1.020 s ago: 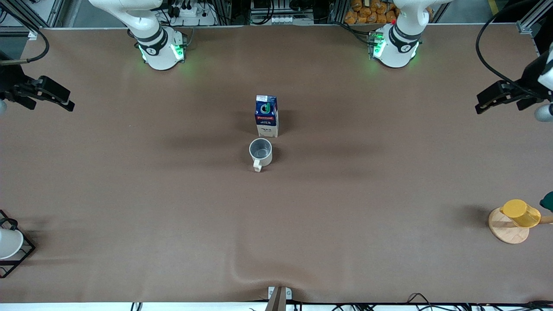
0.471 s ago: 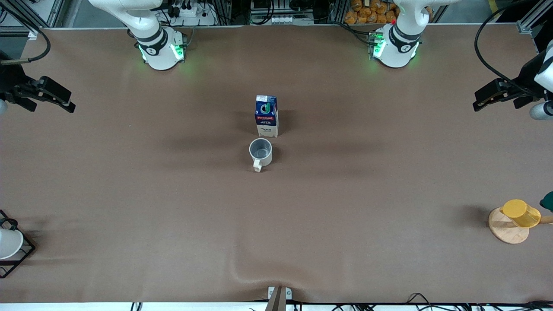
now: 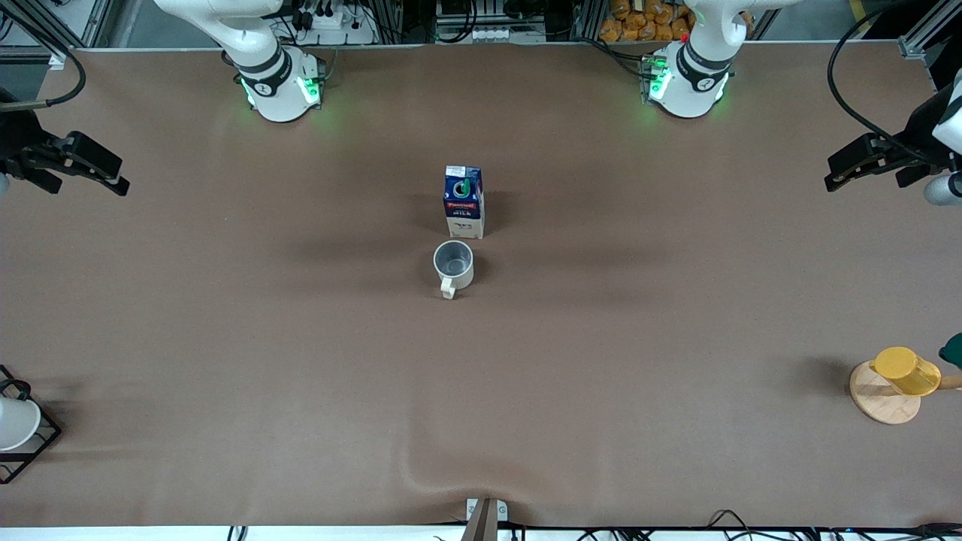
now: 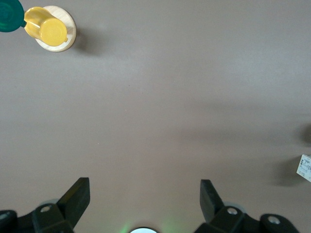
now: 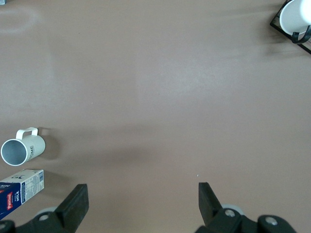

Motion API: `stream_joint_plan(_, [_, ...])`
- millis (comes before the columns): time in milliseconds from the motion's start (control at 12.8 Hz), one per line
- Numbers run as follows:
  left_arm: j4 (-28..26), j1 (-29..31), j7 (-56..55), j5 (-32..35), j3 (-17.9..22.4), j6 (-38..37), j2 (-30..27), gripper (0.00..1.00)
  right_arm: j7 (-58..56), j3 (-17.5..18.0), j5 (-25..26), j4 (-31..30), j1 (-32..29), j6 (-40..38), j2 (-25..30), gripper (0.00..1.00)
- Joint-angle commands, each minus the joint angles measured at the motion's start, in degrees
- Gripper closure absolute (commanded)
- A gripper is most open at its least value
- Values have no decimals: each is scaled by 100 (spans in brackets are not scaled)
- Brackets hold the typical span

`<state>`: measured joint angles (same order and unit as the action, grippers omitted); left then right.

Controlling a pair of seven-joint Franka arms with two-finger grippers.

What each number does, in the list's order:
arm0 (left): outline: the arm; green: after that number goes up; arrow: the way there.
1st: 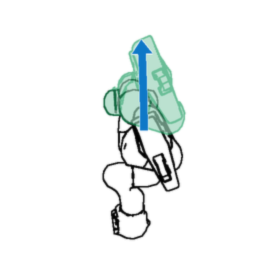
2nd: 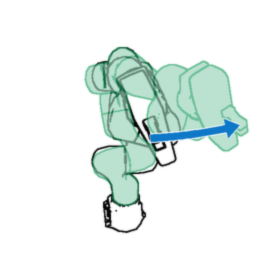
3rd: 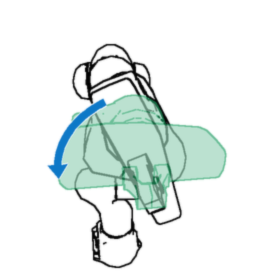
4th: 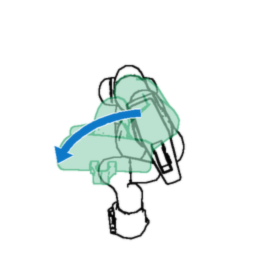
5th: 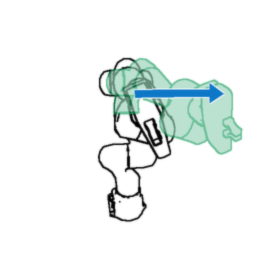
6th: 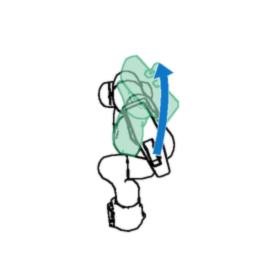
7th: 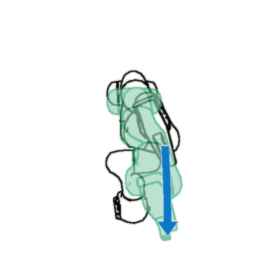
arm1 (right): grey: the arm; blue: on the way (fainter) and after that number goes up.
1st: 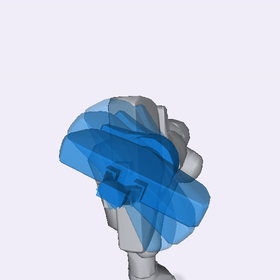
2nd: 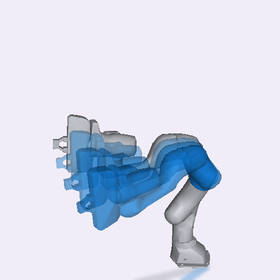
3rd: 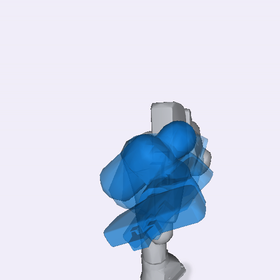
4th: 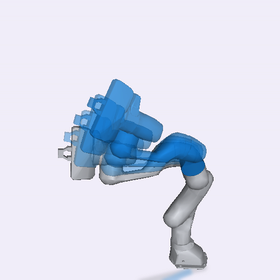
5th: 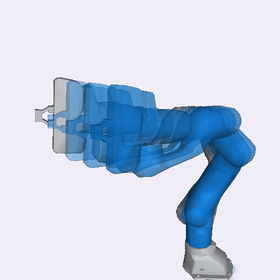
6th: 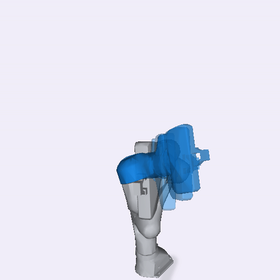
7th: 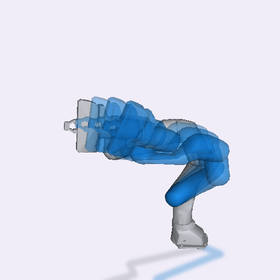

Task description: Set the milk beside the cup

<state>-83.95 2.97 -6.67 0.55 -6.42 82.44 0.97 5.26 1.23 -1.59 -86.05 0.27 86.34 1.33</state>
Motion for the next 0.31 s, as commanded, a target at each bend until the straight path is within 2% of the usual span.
stream_joint_plan(0, [-7,-16,105,-91,53,-175,-115,0,-51,-9,-105,97,-27,-38,-10,0])
stream_joint_plan(235, [-16,-16,105,-73,53,-202,-115,0,-51,-9,-105,150,-18,-38,-19,0])
